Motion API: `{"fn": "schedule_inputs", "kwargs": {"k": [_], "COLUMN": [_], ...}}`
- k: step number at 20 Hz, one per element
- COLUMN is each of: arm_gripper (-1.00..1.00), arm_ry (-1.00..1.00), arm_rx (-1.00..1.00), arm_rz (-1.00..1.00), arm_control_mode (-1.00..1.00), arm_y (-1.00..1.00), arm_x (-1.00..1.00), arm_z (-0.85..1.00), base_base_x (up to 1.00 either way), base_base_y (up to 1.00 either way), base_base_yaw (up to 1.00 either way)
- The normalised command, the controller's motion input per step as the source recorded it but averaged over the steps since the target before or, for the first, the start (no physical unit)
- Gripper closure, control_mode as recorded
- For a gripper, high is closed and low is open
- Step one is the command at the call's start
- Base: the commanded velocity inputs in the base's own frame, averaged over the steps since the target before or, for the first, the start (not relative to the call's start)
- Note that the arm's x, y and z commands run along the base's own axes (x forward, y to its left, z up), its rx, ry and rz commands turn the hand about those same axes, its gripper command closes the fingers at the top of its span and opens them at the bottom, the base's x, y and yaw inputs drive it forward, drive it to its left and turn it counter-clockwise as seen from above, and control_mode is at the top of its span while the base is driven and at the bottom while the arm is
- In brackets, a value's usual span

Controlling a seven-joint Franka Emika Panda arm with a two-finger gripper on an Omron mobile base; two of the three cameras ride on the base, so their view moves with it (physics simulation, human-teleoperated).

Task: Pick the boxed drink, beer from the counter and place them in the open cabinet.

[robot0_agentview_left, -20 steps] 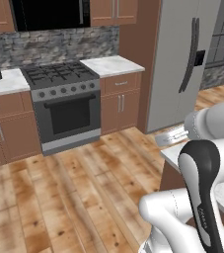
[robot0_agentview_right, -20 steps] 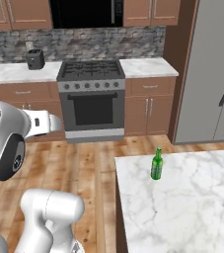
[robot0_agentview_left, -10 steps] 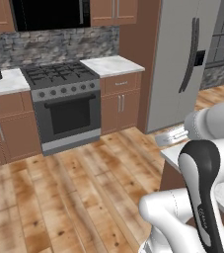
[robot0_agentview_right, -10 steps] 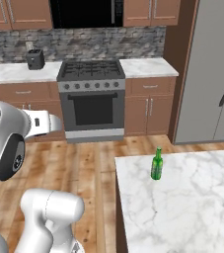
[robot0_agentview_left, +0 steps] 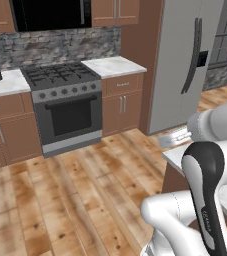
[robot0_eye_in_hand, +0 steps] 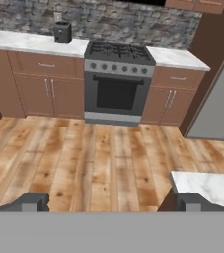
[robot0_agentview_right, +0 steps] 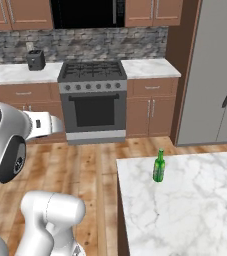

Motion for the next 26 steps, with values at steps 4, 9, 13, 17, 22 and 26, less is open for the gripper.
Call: {"fn": "schedule_inputs", "kwargs": {"k": [4,9,13,17,22,26], "arm_gripper": [-1.0,-1.0,-1.0,-1.0,-1.0,-1.0], "arm_ry": [0.0,0.0,0.0,0.0,0.0,0.0], "arm_rx": [0.02,0.02,0.01,0.01,0.0,0.0], "arm_rz": [0.01,0.0,0.0,0.0,0.0,0.04], "arm_control_mode": [-1.0,-1.0,-1.0,-1.0,-1.0,-1.0], "arm_y": [-0.15,-0.36,-0.57,-0.67,-0.63,-0.55], "arm_x": [0.02,0.02,0.0,0.02,0.13,0.24], "arm_z": [0.0,0.0,0.0,0.0,0.0,-0.01], "base_base_x": [0.0,0.0,0.0,0.0,0.0,0.0], "base_base_y": [0.0,0.0,0.0,0.0,0.0,0.0], "base_base_yaw": [0.0,0.0,0.0,0.0,0.0,0.0]}}
